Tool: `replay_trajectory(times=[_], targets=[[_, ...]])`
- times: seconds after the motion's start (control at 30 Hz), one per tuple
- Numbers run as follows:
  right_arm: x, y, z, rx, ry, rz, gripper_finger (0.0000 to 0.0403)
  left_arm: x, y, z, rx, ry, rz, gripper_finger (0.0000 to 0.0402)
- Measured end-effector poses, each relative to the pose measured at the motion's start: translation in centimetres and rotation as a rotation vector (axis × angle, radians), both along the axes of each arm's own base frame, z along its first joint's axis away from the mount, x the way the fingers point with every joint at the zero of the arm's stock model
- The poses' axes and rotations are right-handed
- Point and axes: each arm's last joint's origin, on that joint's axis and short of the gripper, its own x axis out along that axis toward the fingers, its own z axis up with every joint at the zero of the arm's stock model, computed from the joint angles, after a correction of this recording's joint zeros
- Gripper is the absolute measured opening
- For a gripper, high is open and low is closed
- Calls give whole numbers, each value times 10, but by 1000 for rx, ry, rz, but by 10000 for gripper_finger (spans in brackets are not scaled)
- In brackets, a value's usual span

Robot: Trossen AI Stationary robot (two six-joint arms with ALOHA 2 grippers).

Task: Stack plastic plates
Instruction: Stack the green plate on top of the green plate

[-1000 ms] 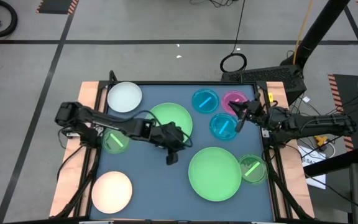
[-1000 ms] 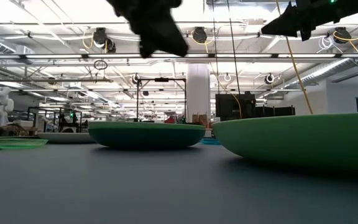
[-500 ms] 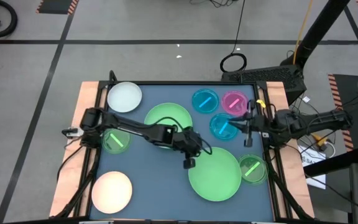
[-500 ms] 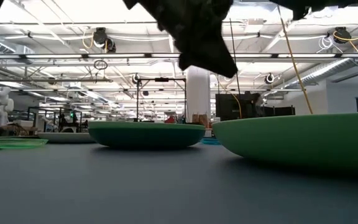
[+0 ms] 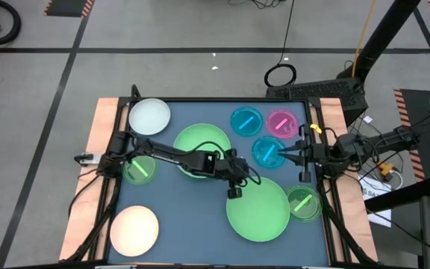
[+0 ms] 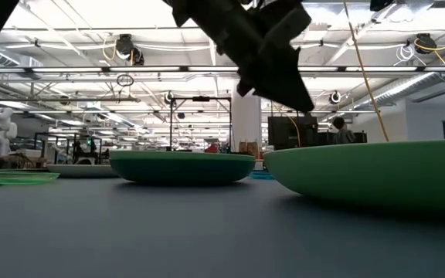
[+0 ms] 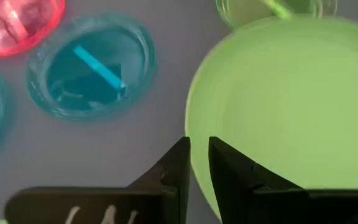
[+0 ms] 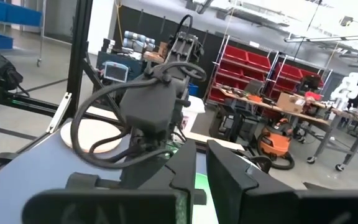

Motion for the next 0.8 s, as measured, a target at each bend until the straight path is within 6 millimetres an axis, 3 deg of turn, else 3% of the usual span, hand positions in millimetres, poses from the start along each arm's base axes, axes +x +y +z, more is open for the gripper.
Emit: replay_trajectory(times=[0.57, 0.8], targets=[[0, 0, -1, -2, 7, -1, 31, 7, -2, -17, -10, 1, 7, 68], [0, 0, -2, -5, 19, -1, 31, 7, -2, -17, -14, -1, 11, 133]])
